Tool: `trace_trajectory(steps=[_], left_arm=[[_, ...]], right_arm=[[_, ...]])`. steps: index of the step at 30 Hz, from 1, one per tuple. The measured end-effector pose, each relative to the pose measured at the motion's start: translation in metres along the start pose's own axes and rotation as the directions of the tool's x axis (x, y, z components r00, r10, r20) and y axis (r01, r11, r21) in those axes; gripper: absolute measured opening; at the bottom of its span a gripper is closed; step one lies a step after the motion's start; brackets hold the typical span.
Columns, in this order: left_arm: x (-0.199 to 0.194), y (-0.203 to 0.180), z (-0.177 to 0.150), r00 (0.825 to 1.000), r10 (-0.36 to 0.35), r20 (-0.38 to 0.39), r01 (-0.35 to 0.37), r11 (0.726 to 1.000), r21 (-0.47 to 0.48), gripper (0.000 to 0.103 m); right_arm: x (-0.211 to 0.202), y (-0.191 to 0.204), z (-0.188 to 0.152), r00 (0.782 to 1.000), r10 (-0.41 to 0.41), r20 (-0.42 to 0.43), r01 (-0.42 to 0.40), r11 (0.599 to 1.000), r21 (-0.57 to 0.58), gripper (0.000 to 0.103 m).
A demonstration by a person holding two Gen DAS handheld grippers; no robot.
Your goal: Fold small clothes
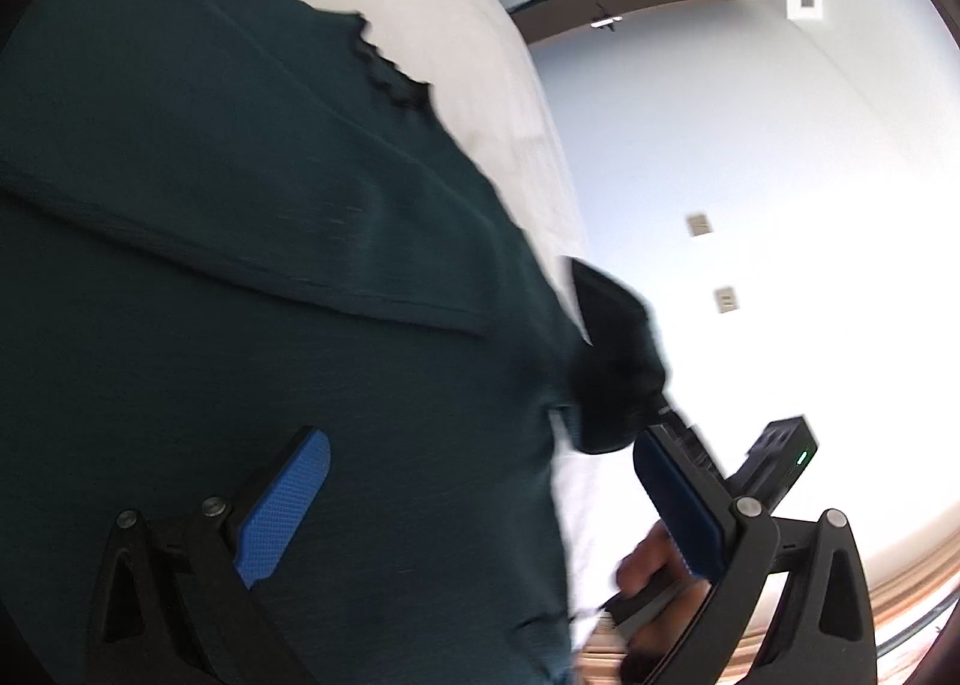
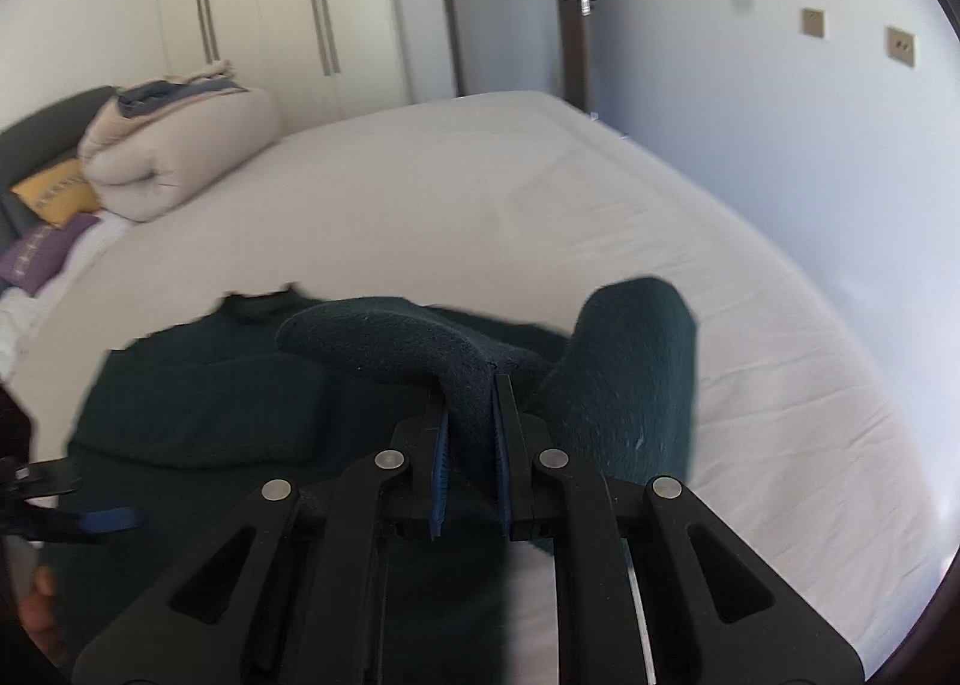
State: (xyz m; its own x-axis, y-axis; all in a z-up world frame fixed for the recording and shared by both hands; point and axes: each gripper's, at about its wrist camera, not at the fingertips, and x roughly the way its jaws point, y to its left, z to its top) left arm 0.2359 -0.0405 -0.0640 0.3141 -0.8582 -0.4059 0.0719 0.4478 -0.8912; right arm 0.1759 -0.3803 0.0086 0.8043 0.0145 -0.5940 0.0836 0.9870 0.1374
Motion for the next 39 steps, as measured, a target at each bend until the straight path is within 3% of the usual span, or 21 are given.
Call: trace_trajectory(steps=[4,7,10,14,15,16,17,18,21,22,26,27,28,30,31,34,35,37,39], left_arm=[[0.021,-0.006,0.011,0.995,-0.095,-0.009,0.094,0.993,-0.065,0.103],[0.038,-0.007,0.017,0.994,-0.107,-0.039,0.102,0.989,-0.106,0.103],[0.061,-0.006,0.022,0.992,-0.077,-0.095,0.065,0.989,-0.13,0.103],[0.086,-0.011,0.021,0.984,-0.075,-0.163,0.054,0.991,-0.126,0.102],[0.09,-0.012,0.022,0.982,-0.082,-0.17,0.061,0.99,-0.126,0.095],[0.093,-0.012,0.023,0.98,-0.095,-0.175,0.072,0.989,-0.131,0.075],[0.099,-0.012,0.024,0.974,-0.113,-0.198,0.085,0.986,-0.143,0.064],[0.1,-0.011,0.024,0.971,-0.112,-0.209,0.083,0.986,-0.146,0.045],[0.098,-0.016,0.027,0.974,-0.091,-0.206,0.068,0.991,-0.116,0.017],[0.096,-0.018,0.028,0.975,-0.098,-0.2,0.077,0.991,-0.112,0.011],[0.069,-0.026,0.039,0.989,-0.06,-0.137,0.053,0.997,-0.053,0.009],[0.061,-0.031,0.042,0.993,-0.042,-0.114,0.04,0.999,-0.023,0.009],[0.052,-0.04,0.047,0.996,-0.019,-0.086,0.021,1.0,0.022,0.009],[0.037,-0.056,0.052,0.999,0.008,-0.041,-0.004,0.995,0.098,0.009],[0.03,-0.066,0.055,1.0,0.027,-0.016,-0.024,0.989,0.146,0.009],[0.019,-0.09,0.056,0.998,0.06,0.031,-0.066,0.966,0.251,0.009],[0.014,-0.099,0.055,0.997,0.062,0.048,-0.074,0.955,0.287,0.009],[0.008,-0.113,0.05,0.994,0.072,0.076,-0.094,0.934,0.344,0.009],[0.002,-0.124,0.046,0.993,0.07,0.098,-0.103,0.915,0.391,0.009]], right_arm=[[0.006,0.022,-0.025,0.997,0.061,-0.037,-0.062,0.997,-0.039,0.012],[0.006,0.021,-0.039,0.993,0.097,-0.06,-0.099,0.995,-0.029,0.012],[0.003,0.014,-0.047,0.991,0.122,-0.06,-0.124,0.992,-0.018,0.012],[-0.029,0.041,-0.058,0.987,0.148,-0.064,-0.15,0.988,-0.023,0.012],[-0.031,0.042,-0.059,0.986,0.152,-0.067,-0.154,0.988,-0.028,0.012],[-0.033,0.044,-0.06,0.986,0.155,-0.067,-0.158,0.987,-0.034,0.012],[-0.035,0.046,-0.06,0.985,0.159,-0.068,-0.162,0.986,-0.038,0.012],[-0.038,0.048,-0.059,0.984,0.164,-0.07,-0.167,0.985,-0.04,0.012],[-0.041,0.052,-0.063,0.981,0.173,-0.082,-0.177,0.983,-0.044,0.012],[-0.042,0.052,-0.065,0.98,0.174,-0.093,-0.179,0.983,-0.045,0.012],[-0.049,0.043,-0.07,0.971,0.202,-0.125,-0.202,0.979,0.012,0.021],[-0.055,0.032,-0.074,0.967,0.229,-0.11,-0.222,0.972,0.073,0.031],[-0.058,0.022,-0.076,0.964,0.248,-0.099,-0.235,0.963,0.13,0.052],[-0.067,-0.008,-0.082,0.954,0.296,-0.039,-0.271,0.913,0.305,0.071],[-0.068,-0.028,-0.091,0.941,0.339,0.001,-0.305,0.845,0.44,0.074],[-0.054,-0.056,-0.113,0.882,0.465,0.073,-0.387,0.629,0.674,0.076],[-0.048,-0.06,-0.118,0.867,0.49,0.088,-0.399,0.578,0.712,0.076],[-0.03,-0.066,-0.126,0.823,0.544,0.161,-0.44,0.432,0.787,0.076],[-0.018,-0.07,-0.126,0.811,0.547,0.206,-0.457,0.373,0.807,0.076]])
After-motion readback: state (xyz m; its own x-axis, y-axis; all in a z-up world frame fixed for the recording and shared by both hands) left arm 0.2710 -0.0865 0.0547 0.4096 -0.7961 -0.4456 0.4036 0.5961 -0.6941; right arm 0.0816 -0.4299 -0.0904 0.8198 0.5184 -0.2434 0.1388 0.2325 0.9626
